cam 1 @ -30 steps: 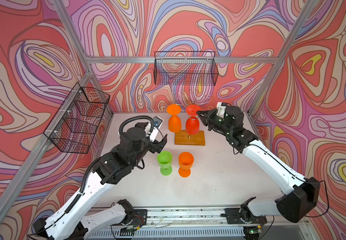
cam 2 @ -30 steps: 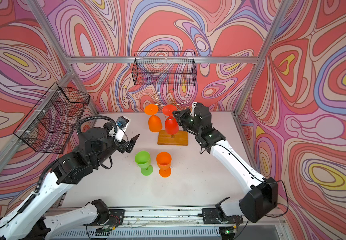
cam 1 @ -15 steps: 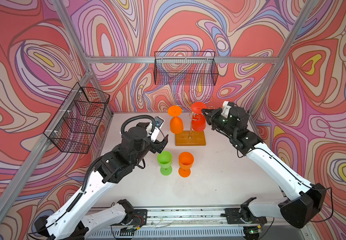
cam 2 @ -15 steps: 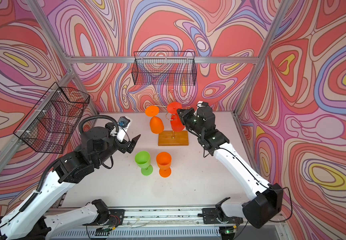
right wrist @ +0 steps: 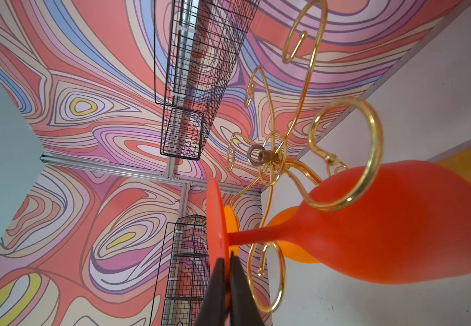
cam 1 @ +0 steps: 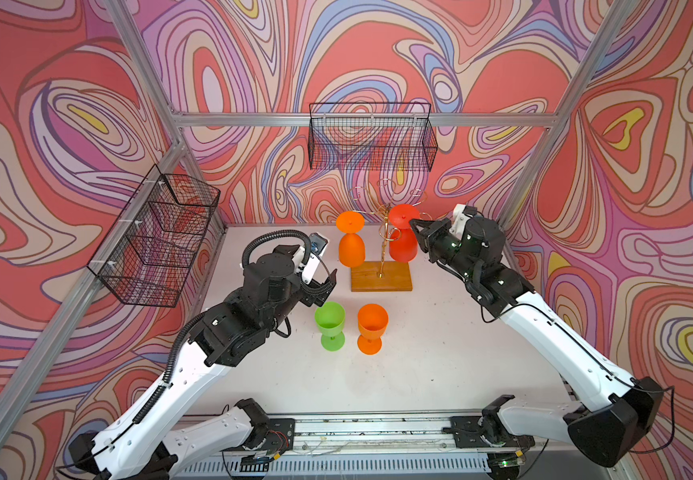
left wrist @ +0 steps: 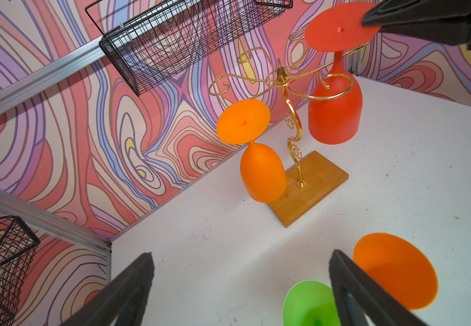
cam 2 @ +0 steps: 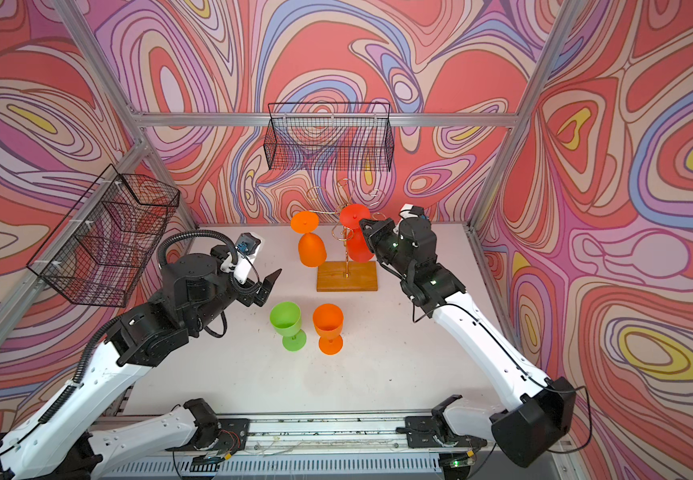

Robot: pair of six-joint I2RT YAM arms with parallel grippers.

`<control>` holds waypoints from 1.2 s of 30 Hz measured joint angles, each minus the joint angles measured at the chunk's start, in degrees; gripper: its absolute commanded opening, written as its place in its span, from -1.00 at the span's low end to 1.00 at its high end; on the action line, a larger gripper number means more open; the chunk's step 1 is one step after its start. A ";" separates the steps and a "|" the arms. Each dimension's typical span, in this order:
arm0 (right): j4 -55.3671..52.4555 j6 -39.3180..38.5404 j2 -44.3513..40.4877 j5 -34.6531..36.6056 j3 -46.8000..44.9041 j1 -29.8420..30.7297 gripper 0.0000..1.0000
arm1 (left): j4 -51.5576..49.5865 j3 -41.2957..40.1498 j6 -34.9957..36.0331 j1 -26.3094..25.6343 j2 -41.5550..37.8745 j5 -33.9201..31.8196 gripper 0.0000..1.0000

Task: Take the wine glass off the wine glass rack
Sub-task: Pick up the wine glass from the wine glass rack.

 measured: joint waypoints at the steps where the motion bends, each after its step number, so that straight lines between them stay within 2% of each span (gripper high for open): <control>1: -0.07 -0.04 -0.46 0.15 -0.04 0.00 -1.00 | -0.02 0.00 -0.02 0.04 0.00 0.00 0.92; 23: -3.96 -1.55 -6.86 0.20 -1.68 0.02 -1.00 | 0.00 0.00 -0.04 0.11 0.37 1.44 0.92; 30: -4.15 -3.43 -6.51 -1.46 0.52 0.02 -1.00 | 0.02 0.02 -0.13 0.13 1.09 2.54 0.92; 36: -4.96 -5.44 -4.98 -3.04 5.97 0.04 -1.00 | 0.09 0.48 -0.52 0.24 2.80 4.11 0.92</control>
